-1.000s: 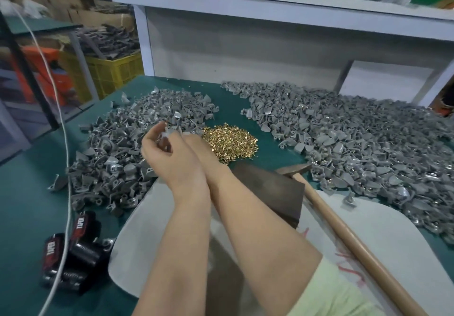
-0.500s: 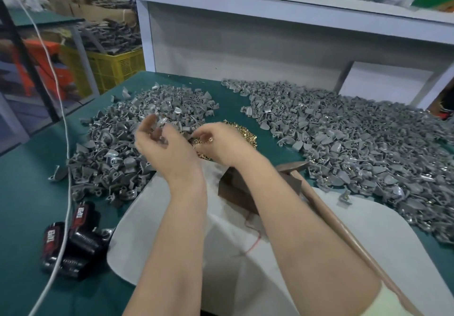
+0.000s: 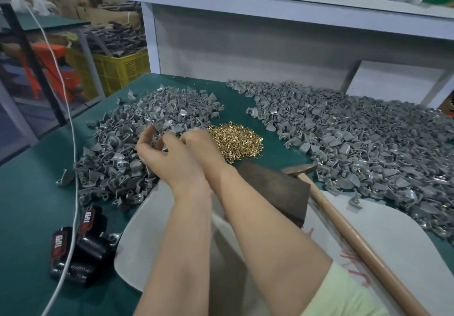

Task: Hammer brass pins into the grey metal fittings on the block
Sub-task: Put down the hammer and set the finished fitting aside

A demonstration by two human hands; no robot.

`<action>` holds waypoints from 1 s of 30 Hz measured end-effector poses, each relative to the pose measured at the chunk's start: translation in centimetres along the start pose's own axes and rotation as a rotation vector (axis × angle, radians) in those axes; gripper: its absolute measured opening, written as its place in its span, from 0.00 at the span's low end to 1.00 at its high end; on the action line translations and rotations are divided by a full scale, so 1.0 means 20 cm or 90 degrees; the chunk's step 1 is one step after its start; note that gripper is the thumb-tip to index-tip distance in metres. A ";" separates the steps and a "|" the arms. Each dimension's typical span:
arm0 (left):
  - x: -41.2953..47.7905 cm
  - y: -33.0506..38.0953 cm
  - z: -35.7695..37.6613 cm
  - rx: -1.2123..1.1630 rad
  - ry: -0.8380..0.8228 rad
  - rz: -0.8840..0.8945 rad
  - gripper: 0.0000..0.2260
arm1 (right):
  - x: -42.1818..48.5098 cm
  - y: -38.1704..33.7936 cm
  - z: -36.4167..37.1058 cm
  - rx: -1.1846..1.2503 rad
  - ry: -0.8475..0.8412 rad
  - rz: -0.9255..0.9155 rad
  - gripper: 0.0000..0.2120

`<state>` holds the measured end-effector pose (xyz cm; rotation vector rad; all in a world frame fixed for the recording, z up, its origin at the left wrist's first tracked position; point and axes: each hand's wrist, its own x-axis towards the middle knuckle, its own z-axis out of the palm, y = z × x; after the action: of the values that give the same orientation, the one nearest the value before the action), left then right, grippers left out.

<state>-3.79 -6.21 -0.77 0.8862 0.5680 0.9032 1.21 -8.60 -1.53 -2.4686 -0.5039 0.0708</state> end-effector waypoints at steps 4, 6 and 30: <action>-0.02 0.00 0.01 0.026 -0.102 -0.051 0.13 | -0.04 0.04 -0.20 0.200 0.082 0.030 0.12; -0.04 -0.01 0.02 0.047 -0.224 -0.105 0.13 | -0.08 0.09 -0.29 0.252 0.092 0.019 0.10; -0.13 -0.03 0.03 0.088 -0.376 -0.164 0.04 | -0.30 0.29 -0.40 0.330 0.168 -0.024 0.11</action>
<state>-4.42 -8.81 -0.93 1.1177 0.2221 0.3405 -0.97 -19.54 1.20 -1.9248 -0.3609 -0.1253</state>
